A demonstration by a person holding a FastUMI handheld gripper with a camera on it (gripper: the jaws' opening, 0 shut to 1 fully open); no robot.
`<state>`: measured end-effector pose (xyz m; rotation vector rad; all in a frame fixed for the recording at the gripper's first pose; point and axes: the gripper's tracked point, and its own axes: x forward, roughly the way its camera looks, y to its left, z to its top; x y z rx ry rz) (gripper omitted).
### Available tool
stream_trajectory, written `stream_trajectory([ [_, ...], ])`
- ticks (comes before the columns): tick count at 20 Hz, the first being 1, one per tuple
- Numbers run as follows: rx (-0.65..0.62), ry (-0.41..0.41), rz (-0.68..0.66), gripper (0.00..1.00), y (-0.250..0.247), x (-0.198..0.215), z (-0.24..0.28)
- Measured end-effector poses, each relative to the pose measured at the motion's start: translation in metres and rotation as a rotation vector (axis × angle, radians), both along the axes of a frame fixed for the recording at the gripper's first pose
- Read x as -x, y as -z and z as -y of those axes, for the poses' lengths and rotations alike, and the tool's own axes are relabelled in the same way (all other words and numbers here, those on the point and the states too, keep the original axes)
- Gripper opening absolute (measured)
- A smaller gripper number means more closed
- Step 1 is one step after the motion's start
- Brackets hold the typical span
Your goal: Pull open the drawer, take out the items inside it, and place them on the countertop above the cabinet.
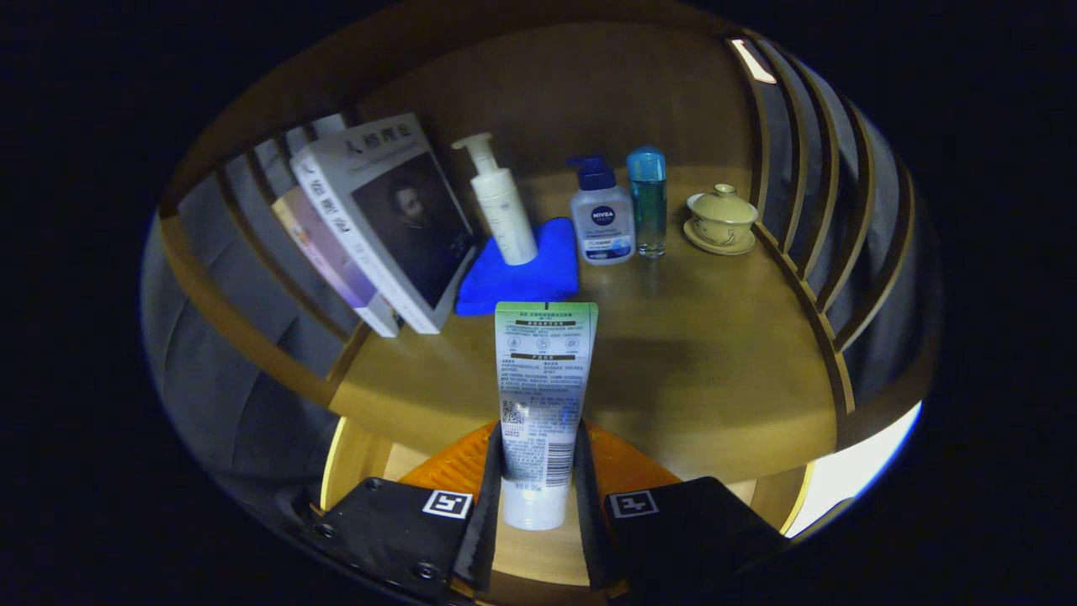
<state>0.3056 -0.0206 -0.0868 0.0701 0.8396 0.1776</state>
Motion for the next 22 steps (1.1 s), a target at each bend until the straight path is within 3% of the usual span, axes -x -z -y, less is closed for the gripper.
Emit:
stream_trajectory([
  [4,-0.017,0.084,-0.039,0.45,0.014,-0.031,0.003],
  [15,-0.122,0.150,-0.113,0.48,0.032,-0.050,-0.010],
  [19,-0.108,0.124,-0.075,0.66,0.025,-0.046,-0.015],
  [22,-0.068,0.096,0.004,0.90,0.004,-0.032,-0.015],
])
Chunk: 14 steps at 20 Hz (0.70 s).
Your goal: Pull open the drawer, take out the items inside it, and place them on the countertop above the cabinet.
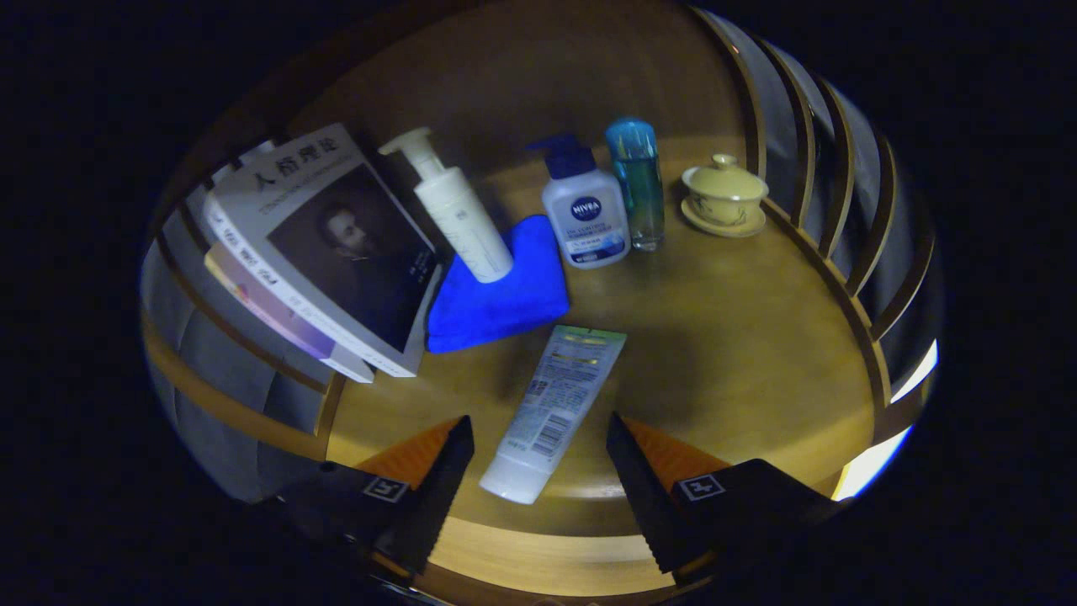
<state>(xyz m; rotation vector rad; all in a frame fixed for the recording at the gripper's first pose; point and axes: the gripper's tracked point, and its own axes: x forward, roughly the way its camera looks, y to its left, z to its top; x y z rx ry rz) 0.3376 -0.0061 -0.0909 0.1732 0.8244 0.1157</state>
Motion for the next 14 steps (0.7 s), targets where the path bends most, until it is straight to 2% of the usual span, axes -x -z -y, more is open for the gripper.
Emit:
stream_trajectory([
  [1,0.008,-0.011,0.041,0.98,-0.011,0.005,-0.002],
  [5,0.039,-0.049,0.221,0.98,-0.062,0.038,-0.010],
  [9,0.042,-0.076,0.423,0.98,-0.103,0.088,-0.021],
  [11,0.048,-0.073,0.527,0.98,-0.111,0.113,-0.020],
  [14,0.111,-0.045,0.588,0.98,-0.094,0.149,-0.006],
])
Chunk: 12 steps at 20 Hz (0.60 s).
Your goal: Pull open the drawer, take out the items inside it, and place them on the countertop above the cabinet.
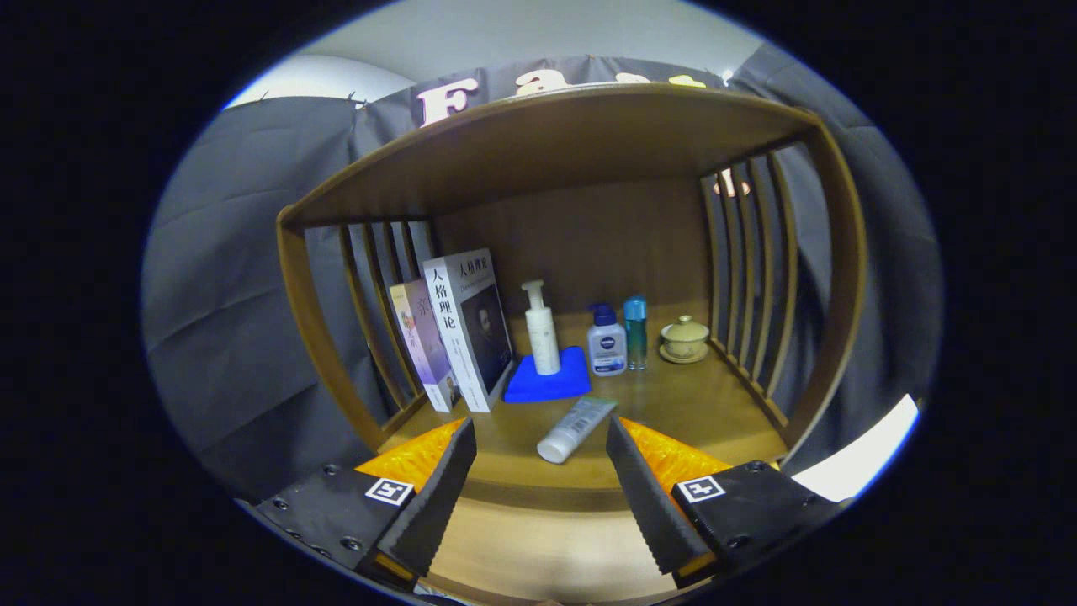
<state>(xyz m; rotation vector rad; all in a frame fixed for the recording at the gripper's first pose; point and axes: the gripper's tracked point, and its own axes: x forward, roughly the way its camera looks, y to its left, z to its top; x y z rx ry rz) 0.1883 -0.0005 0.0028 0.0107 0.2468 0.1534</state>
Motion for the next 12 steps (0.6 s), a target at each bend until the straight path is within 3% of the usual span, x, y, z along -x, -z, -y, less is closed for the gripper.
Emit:
stream_trajectory([
  [5,-0.020,0.045,0.138,0.98,0.014,0.052,0.008],
  [9,0.057,0.101,0.221,0.98,0.024,0.095,0.018],
  [12,0.065,0.088,0.210,0.98,0.051,0.123,0.009],
])
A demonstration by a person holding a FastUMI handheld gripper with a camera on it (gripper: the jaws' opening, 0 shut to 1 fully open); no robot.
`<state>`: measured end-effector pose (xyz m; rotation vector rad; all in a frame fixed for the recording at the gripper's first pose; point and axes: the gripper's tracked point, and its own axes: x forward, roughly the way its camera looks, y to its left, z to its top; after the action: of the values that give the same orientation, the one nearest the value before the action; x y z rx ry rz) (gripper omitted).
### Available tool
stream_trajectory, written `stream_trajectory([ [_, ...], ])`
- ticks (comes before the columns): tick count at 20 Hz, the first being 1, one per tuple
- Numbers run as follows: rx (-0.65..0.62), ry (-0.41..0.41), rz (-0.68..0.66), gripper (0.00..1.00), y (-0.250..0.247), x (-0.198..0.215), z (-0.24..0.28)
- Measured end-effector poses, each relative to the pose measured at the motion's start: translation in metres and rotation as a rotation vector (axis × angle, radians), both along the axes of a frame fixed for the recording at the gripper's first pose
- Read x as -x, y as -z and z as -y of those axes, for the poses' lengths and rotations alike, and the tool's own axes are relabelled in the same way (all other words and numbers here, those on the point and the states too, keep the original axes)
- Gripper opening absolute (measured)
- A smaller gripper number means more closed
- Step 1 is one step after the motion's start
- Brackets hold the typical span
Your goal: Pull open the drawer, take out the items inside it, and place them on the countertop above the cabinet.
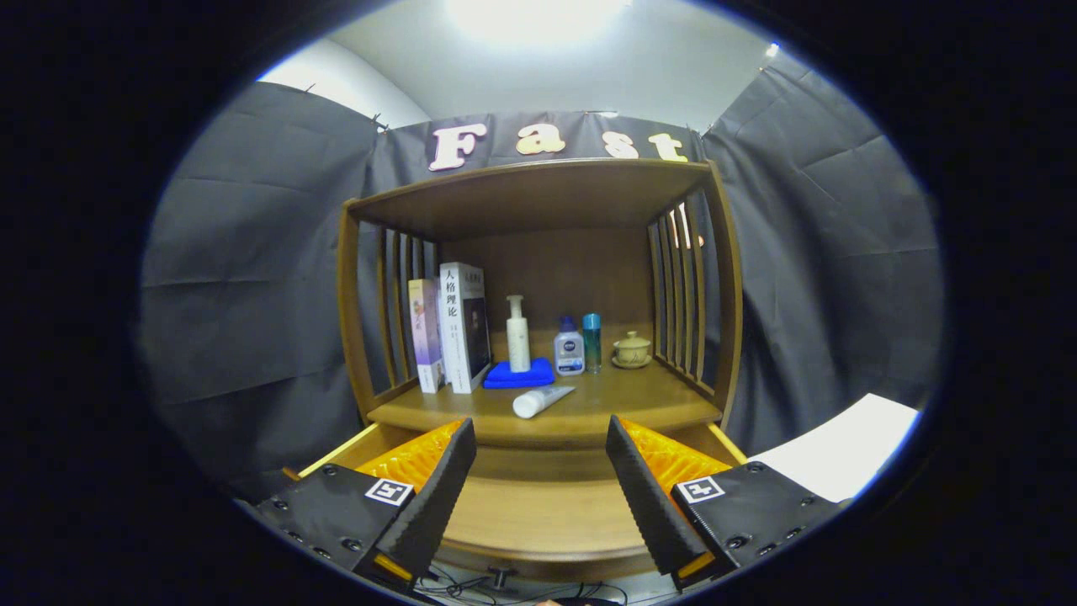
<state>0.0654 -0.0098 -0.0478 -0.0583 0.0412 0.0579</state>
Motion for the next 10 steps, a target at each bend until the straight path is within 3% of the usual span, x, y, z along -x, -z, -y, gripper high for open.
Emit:
stream_trajectory([
  [3,0.036,0.004,0.005,0.98,0.024,0.023,-0.001],
  [10,0.056,0.027,-0.119,0.98,0.098,0.058,-0.007],
])
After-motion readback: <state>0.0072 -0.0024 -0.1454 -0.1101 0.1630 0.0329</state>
